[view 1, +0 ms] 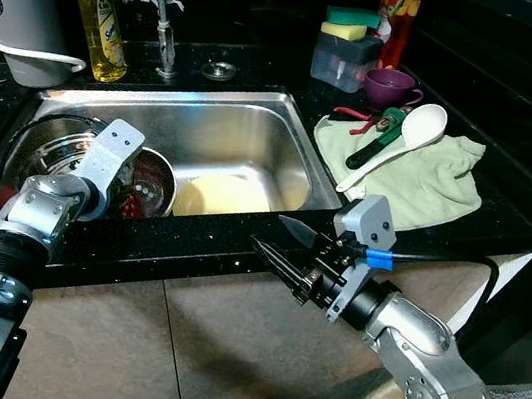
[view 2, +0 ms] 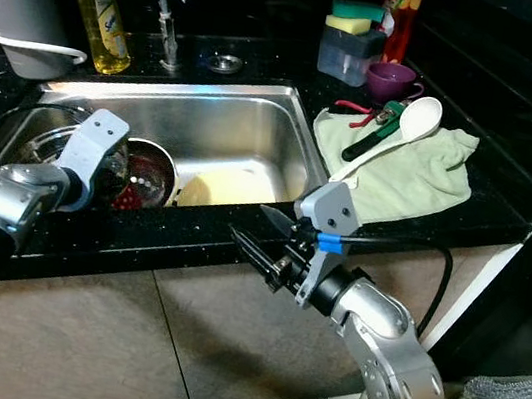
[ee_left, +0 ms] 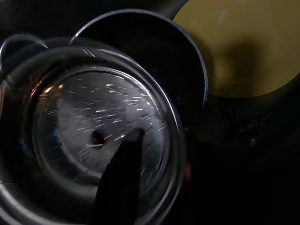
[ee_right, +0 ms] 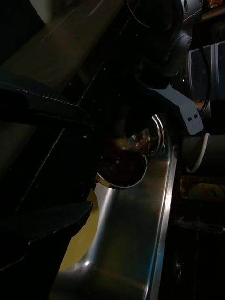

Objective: Kitchen organization

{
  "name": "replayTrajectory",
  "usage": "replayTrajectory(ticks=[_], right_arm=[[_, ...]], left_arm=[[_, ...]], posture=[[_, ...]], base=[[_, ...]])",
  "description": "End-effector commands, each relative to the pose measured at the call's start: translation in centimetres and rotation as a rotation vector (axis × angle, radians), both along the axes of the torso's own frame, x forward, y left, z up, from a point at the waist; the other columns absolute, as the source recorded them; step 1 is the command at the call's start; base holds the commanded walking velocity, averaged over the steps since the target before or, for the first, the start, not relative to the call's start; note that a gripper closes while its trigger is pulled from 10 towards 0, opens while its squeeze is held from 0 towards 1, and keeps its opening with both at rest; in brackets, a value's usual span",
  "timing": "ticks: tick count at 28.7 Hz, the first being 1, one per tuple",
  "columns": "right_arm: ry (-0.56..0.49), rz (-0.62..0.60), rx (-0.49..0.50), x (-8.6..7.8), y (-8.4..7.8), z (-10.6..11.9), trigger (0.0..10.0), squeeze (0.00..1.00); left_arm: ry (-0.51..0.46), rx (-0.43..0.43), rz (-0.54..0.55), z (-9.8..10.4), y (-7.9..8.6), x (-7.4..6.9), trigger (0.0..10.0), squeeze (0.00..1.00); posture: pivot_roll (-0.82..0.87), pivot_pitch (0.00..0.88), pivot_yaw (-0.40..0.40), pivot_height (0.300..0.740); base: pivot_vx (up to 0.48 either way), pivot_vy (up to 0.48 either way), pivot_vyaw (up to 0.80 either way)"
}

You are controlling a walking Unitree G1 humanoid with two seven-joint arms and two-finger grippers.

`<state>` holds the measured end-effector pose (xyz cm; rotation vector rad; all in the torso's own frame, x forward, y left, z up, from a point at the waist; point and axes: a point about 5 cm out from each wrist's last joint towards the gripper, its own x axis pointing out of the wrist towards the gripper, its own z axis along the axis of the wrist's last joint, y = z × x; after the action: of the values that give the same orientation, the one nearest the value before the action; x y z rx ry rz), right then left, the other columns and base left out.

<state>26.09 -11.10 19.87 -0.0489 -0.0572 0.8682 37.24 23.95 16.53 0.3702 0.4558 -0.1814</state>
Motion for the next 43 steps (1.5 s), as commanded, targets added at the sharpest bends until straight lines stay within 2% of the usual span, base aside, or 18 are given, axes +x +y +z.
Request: replayTrajectory(ticks=[1,5,6,10,14,18,19,23,25,27,31,35,36,37,39,43], right_arm=[[-0.002,0.017,0.022,-0.1,0.2,0.4,10.0,0.0],[-0.005,0.033,0.039,-0.2,0.3,0.5,10.0,0.0],[-0.009,0.054,0.056,-0.2,0.5,0.6,10.0,0.0],[-0.023,0.074,0.082,-0.2,0.8,0.9,10.0,0.0],[-0.028,0.076,0.087,-0.1,0.9,0.9,10.0,0.0],[-0.03,0.081,0.102,0.1,1.1,1.0,10.0,0.0],[-0.03,0.081,0.102,0.1,1.1,1.0,10.0,0.0],[-0.03,0.083,0.114,0.3,1.2,0.9,10.0,0.0],[-0.03,0.081,0.115,0.4,1.2,0.8,10.0,0.0],[-0.031,0.079,0.119,0.6,1.3,0.8,10.0,0.0],[-0.033,0.071,0.126,0.8,1.3,0.7,10.0,0.0],[-0.04,0.036,0.155,1.3,1.8,0.6,10.0,0.0],[-0.043,0.023,0.166,1.4,1.9,0.7,10.0,0.0],[-0.043,0.023,0.166,1.4,1.9,0.7,10.0,0.0],[-0.048,-0.019,0.204,1.8,1.8,0.8,10.0,0.0],[-0.05,-0.033,0.21,2.0,1.7,0.8,10.0,0.0]], left_arm=[[-0.006,0.009,0.03,0.2,0.7,-0.3,10.0,1.0],[-0.033,0.02,0.05,0.7,1.0,-0.3,10.0,1.0],[-0.093,0.027,0.066,1.8,1.1,-0.4,10.0,0.0],[-0.236,0.022,0.079,4.2,0.9,-0.5,10.0,0.0],[-0.296,0.009,0.092,5.0,0.9,-0.7,10.0,0.0],[-0.439,-0.033,0.163,6.5,0.9,-1.7,10.0,0.0],[-0.439,-0.033,0.163,6.5,0.9,-1.7,10.0,0.0],[-0.578,-0.082,0.267,7.3,1.5,-3.7,10.0,0.0],[-0.628,-0.106,0.287,7.5,1.2,-4.5,10.0,0.0],[-0.689,-0.12,0.27,7.7,0.2,-5.4,10.0,0.0],[-0.722,-0.106,0.239,7.6,-0.9,-5.9,10.0,0.0],[-0.795,-0.155,0.194,7.3,-4.0,-7.0,10.0,0.0],[-0.79,-0.18,0.17,6.9,-5.1,-7.3,10.0,0.0],[-0.79,-0.18,0.17,6.9,-5.1,-7.3,10.0,0.0],[-0.704,-0.304,0.138,4.9,-8.2,-8.3,10.0,0.0],[-0.682,-0.324,0.118,4.3,-9.2,-8.9,10.0,0.0]], posture=[[-0.15,0.039,0.044,0.74],[-0.15,0.038,0.043,0.74],[-0.14,0.032,0.04,0.74],[-0.13,0.022,0.037,0.74],[-0.13,0.017,0.037,0.74],[-0.12,0.007,0.039,0.74],[-0.12,0.007,0.039,0.74],[-0.1,0.0,0.037,0.74],[-0.09,0.0,0.035,0.74],[-0.09,0.0,0.033,0.74],[-0.08,0.0,0.03,0.74],[-0.08,0.0,0.025,0.74],[-0.08,0.0,0.024,0.74],[-0.08,0.0,0.024,0.74],[-0.08,0.0,0.021,0.74],[-0.08,0.0,0.022,0.74]], base=[[0.0,0.0,0.0],[0.0,0.0,0.0],[0.0,0.0,0.0],[0.0,0.0,0.0],[0.0,0.0,0.0],[0.0,0.0,0.0],[0.0,0.0,0.0],[0.0,0.0,0.0],[0.0,0.0,0.0],[0.0,0.0,0.0],[0.0,0.0,0.0],[0.0,0.0,0.0],[0.0,0.0,0.0],[0.0,0.0,0.0],[0.0,0.0,0.0],[0.0,0.0,0.0]])
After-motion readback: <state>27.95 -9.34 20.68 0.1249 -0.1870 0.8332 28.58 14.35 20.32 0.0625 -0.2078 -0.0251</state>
